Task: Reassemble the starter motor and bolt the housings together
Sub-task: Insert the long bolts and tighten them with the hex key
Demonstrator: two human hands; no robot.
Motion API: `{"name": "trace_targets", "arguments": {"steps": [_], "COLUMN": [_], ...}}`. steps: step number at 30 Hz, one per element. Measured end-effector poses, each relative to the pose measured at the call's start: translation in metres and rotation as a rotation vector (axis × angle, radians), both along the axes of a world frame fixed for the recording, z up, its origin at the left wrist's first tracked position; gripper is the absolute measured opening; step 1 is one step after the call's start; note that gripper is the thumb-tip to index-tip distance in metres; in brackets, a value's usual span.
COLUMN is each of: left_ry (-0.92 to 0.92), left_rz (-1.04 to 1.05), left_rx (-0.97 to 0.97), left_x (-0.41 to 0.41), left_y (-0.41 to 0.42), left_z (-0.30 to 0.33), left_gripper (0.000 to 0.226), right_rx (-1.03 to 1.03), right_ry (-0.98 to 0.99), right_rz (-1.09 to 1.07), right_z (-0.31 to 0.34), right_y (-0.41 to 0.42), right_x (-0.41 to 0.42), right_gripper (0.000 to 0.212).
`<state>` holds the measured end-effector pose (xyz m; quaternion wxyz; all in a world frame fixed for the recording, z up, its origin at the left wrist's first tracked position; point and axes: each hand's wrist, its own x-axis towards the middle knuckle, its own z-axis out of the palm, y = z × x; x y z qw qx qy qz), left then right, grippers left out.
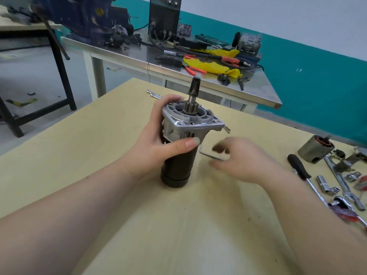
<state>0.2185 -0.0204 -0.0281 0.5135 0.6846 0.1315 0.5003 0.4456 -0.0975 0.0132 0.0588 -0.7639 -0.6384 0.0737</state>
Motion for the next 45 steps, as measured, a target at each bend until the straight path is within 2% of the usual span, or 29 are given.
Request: {"name": "trace_targets", "arguments": {"steps": [1,3,5,7,10,13,15,16,18,20,23,28,35,45], "left_ry": [0.003,0.006,-0.001,-0.011,-0.004,0.021,0.044,0.049,0.054,0.050,0.014,-0.015,-0.014,-0.011], "left_rz": [-0.005,-0.020,-0.036,-0.047,-0.061,-0.084,-0.074,-0.066,-0.042,-0.026,-0.013,0.002,0.089,0.107], "left_rx": [-0.006,-0.024,-0.057,-0.082,-0.089,-0.062,-0.023,-0.003,0.062,0.119,0.175,0.277,0.336,0.340], "left_x": [-0.001,-0.002,-0.001,0.000,0.002,0.002,0.002,0.002,0.003,0.004,0.004,0.003,0.001,0.000], "left_y": [0.001,0.004,0.006,0.007,0.006,0.005,0.006,0.006,0.008,0.008,0.007,0.009,0.016,0.017], "left_z": [0.000,0.000,-0.001,-0.003,-0.002,-0.002,-0.003,-0.004,-0.004,-0.006,-0.008,-0.004,0.000,0.000], "left_gripper": [0.078,0.078,0.078,0.082,0.095,0.105,0.108,0.108,0.107,0.107,0.105,0.103,0.102,0.102], "right_rx": [-0.126,-0.155,-0.119,-0.108,0.003,0.445,0.706,0.784,0.841,0.812,0.739,0.690,0.711,0.710], "right_ry": [-0.137,-0.273,-0.275,-0.183,0.142,0.674,1.000,1.100,1.180,1.129,1.025,0.982,0.902,0.936], "right_rz": [0.019,0.052,0.044,0.004,-0.098,-0.154,-0.036,0.071,0.269,0.368,0.409,0.500,0.538,0.488], "right_z": [-0.009,-0.016,-0.020,-0.023,-0.015,0.024,0.056,0.069,0.087,0.094,0.088,0.075,0.070,0.069], "right_y": [0.003,0.005,0.010,0.016,0.015,0.004,-0.009,-0.015,-0.022,-0.025,-0.025,-0.028,-0.030,-0.032], "right_x": [-0.002,-0.011,-0.015,-0.013,-0.004,0.001,-0.007,-0.015,-0.035,-0.055,-0.067,-0.067,-0.068,-0.073], "right_gripper": [0.021,0.015,0.022,0.035,0.047,0.038,0.020,0.012,0.007,0.007,0.014,0.018,0.022,0.022]}}
